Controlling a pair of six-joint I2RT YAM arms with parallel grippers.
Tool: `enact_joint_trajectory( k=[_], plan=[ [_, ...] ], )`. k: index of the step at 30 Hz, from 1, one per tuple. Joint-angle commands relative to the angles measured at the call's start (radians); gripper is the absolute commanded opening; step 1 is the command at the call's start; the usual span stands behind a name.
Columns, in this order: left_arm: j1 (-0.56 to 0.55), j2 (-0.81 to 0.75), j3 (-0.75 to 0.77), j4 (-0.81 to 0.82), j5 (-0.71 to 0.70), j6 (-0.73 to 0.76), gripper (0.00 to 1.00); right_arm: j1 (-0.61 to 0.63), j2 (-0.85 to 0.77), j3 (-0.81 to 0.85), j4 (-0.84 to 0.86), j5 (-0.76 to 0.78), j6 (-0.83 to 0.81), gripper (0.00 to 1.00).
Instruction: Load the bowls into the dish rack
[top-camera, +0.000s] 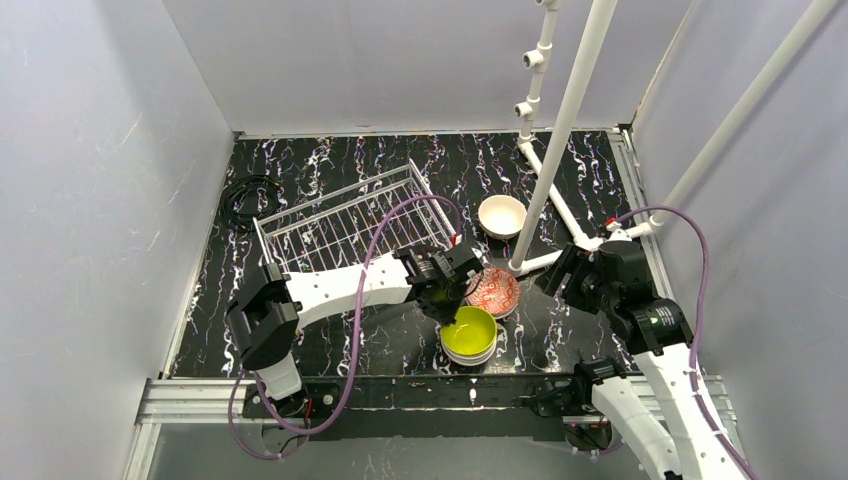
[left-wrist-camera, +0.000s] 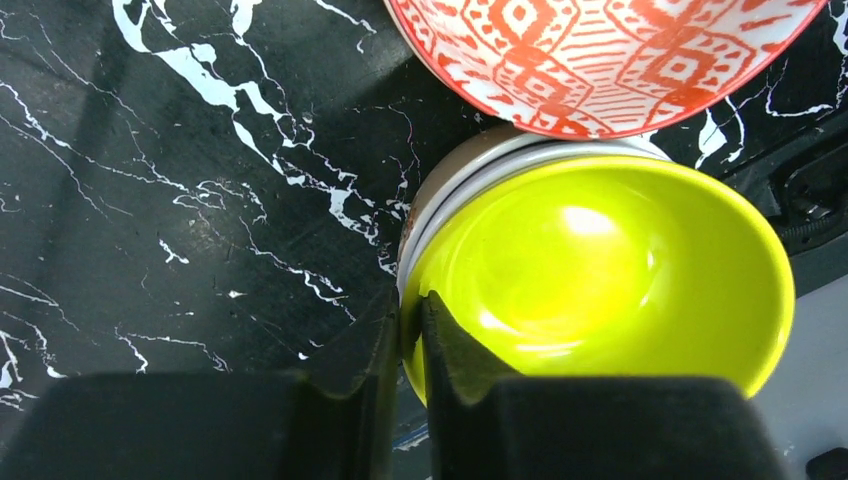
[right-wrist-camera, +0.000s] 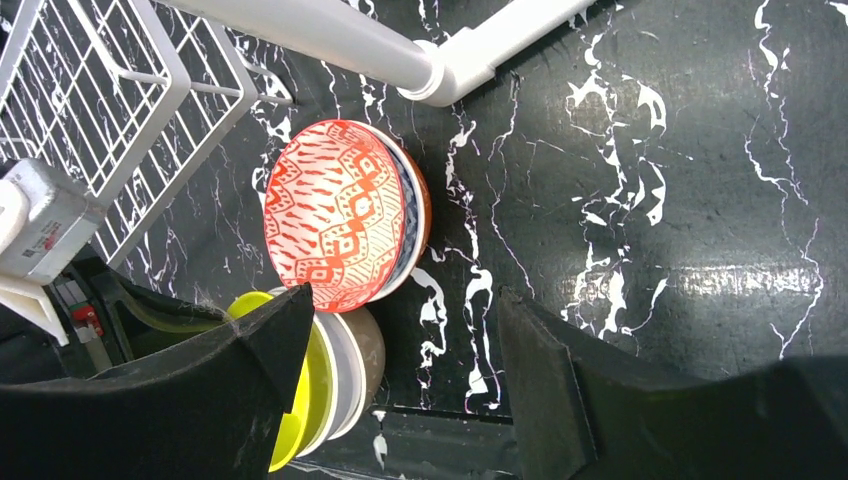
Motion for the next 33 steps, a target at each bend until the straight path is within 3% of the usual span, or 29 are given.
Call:
enact_joint_trajectory(
  k=[1,7,13,17,26,29,33],
  plan=[
    [0.0,0.003,0.055,-0.091,-0.008,0.011,0.03,0.004,-0.027,0.042,-0.045,0.02,0.012,0.76],
    [0.0,-0.054,0.086,-0.136,-0.037,0.036,0.0,0.004,-0.062,0.075,-0.077,0.018,0.001,0.78],
    [0.001,-0.108,0.127,-0.153,-0.011,0.081,0.0,0.004,-0.085,0.082,0.004,-0.262,-0.065,0.76],
    [0.009,-0.163,0.134,-0.119,0.013,0.101,0.0,0.004,-0.087,0.056,0.044,-0.405,-0.011,0.77],
    [0.078,-0.202,0.161,0.013,0.087,0.109,0.0,0.004,-0.07,-0.018,0.174,-0.482,0.176,0.86],
    [0.081,-0.187,0.171,0.071,0.054,0.116,0.0,0.004,-0.06,-0.046,0.224,-0.452,0.241,0.97],
    [0.084,-0.127,0.235,0.089,-0.045,0.157,0.0,0.004,-0.043,-0.038,0.264,-0.368,0.303,0.94]
  ],
)
